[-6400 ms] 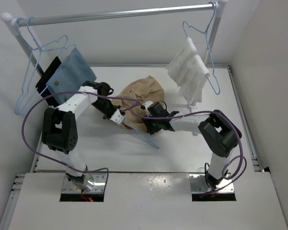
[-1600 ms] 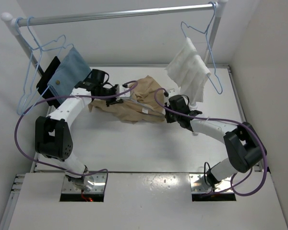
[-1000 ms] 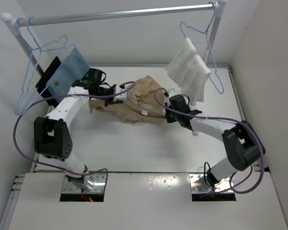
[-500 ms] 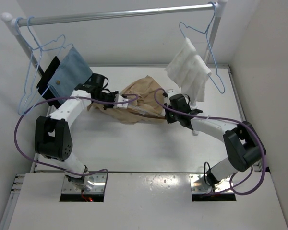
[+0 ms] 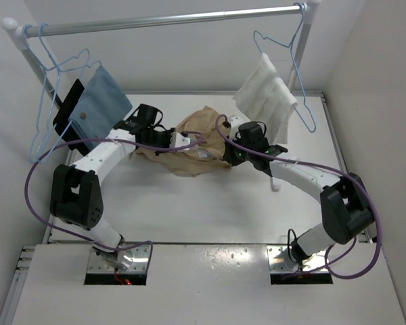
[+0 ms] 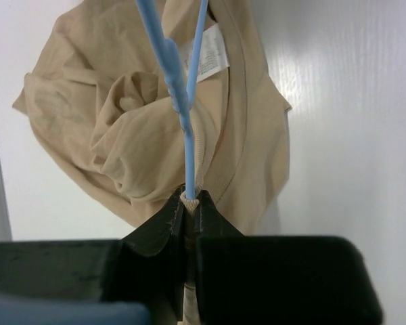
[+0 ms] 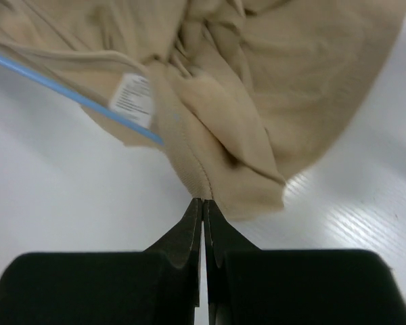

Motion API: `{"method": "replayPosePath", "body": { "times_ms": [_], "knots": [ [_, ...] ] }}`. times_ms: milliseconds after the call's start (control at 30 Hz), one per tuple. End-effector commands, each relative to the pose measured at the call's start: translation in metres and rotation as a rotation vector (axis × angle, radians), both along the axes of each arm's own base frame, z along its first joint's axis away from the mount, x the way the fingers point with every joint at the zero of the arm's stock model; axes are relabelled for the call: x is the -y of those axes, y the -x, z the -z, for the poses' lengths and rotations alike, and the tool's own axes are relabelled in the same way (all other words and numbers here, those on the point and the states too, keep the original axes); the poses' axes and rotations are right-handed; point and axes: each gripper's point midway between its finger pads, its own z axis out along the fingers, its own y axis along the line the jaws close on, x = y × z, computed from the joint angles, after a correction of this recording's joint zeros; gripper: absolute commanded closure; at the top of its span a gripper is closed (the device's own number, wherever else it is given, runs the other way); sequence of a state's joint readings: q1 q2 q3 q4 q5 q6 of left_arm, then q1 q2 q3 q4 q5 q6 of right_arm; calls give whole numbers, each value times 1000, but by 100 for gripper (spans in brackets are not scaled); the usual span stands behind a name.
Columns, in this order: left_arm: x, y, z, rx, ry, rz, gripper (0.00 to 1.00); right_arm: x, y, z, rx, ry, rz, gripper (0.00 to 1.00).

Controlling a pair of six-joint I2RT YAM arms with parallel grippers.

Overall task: Place the t-shirt on the hanger
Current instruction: Place tshirt on hanger

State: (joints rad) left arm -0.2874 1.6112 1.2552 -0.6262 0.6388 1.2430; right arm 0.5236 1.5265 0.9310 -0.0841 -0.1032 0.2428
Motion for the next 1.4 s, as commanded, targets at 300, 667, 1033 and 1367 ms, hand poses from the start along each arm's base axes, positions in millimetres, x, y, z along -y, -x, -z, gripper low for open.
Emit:
{"method": "replayPosePath", "body": {
  "times_ms": [300, 667, 1033, 1367],
  "knots": [
    [49, 38, -58, -79, 201, 170, 100, -52, -1, -121, 234, -207, -163, 100],
    [54, 40, -78, -126, 293, 175, 100, -47, 15, -158, 311, -211, -170, 100],
    [56, 59, -94, -209, 377, 232, 100, -51, 28, -137, 190, -76, -348, 41],
    [59, 67, -108, -217, 442, 283, 100, -70, 19, -137, 231, -127, -406, 44]
  ]
}}
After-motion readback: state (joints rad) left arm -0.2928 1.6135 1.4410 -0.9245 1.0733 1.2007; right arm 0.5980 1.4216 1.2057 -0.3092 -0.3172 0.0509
